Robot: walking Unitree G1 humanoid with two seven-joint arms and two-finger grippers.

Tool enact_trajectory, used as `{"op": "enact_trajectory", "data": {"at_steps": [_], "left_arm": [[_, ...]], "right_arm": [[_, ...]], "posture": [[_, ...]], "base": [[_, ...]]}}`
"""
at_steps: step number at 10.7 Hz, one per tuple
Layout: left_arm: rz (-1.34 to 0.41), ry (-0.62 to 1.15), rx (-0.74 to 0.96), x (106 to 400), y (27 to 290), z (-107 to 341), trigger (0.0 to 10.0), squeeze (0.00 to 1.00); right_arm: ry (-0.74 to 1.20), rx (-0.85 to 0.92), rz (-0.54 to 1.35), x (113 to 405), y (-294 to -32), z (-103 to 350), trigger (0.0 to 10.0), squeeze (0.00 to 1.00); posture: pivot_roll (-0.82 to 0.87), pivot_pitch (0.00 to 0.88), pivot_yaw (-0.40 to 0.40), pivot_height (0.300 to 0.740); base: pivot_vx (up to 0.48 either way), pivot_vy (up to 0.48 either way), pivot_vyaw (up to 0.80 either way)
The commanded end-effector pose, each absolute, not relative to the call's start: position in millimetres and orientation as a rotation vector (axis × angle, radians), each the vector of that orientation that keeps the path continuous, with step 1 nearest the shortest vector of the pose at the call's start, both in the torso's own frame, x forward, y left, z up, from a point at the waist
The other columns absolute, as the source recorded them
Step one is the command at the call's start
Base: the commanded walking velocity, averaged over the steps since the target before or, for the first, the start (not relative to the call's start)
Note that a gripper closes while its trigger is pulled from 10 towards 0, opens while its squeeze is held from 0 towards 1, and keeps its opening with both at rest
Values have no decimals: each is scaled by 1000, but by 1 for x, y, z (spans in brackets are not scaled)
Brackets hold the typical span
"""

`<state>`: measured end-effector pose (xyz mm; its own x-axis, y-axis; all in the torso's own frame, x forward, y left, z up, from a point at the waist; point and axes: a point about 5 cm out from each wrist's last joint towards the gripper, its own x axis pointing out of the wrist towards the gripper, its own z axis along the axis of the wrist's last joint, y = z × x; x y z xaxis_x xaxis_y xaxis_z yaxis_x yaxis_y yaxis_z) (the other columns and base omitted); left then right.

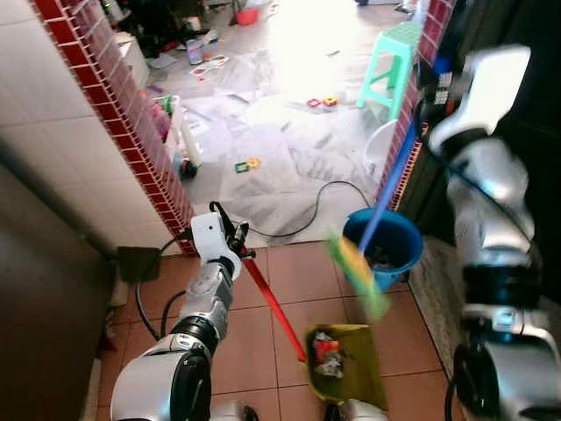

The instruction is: Sweep floor

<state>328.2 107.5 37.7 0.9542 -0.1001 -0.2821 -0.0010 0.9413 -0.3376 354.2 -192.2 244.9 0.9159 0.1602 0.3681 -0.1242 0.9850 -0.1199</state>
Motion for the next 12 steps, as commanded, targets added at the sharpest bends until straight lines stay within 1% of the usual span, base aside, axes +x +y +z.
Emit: {"op": "enact_trajectory", "data": {"at_steps": [1, 3, 4, 5, 7, 9, 11, 12], "left_arm": [[8, 155, -326, 341, 129, 61, 10000, 0], [7, 70, -294, 344, 137, 77, 10000, 0], [4, -10, -303, 347, 140, 94, 10000, 0], [-2, -73, -313, 349, 141, 111, 10000, 0], [-15, -136, -312, 350, 145, 131, 10000, 0], [12, -146, -329, 351, 154, 138, 10000, 0], [48, -201, -361, 354, 163, 160, 10000, 0], [46, -248, -370, 356, 166, 176, 10000, 0]], "right_arm": [[-370, -88, 125, 351, -188, 230, 10000, 0], [-308, -70, 28, 347, -189, 206, 10000, 0], [-265, -74, -35, 343, -189, 189, 10000, 0], [-231, -66, -37, 340, -184, 174, 10000, 0], [-230, -95, -59, 340, -183, 171, 10000, 0], [-222, -107, -80, 343, -189, 170, 10000, 0], [-151, -160, -138, 341, -195, 155, 10000, 0], [-113, -217, -191, 338, -200, 146, 10000, 0]], "posture": [[-201, 0, 123, 740], [-189, 0, 122, 740], [-178, 0, 116, 740], [-176, 0, 122, 740], [-178, 0, 120, 740], [-181, 0, 117, 740], [-185, 0, 107, 740], [-189, 0, 100, 740]], "base": [[0, 0, 0], [0, 0, 0], [0, 0, 0], [0, 0, 0], [0, 0, 0], [0, 0, 0], [0, 0, 0], [0, 0, 0]]}}
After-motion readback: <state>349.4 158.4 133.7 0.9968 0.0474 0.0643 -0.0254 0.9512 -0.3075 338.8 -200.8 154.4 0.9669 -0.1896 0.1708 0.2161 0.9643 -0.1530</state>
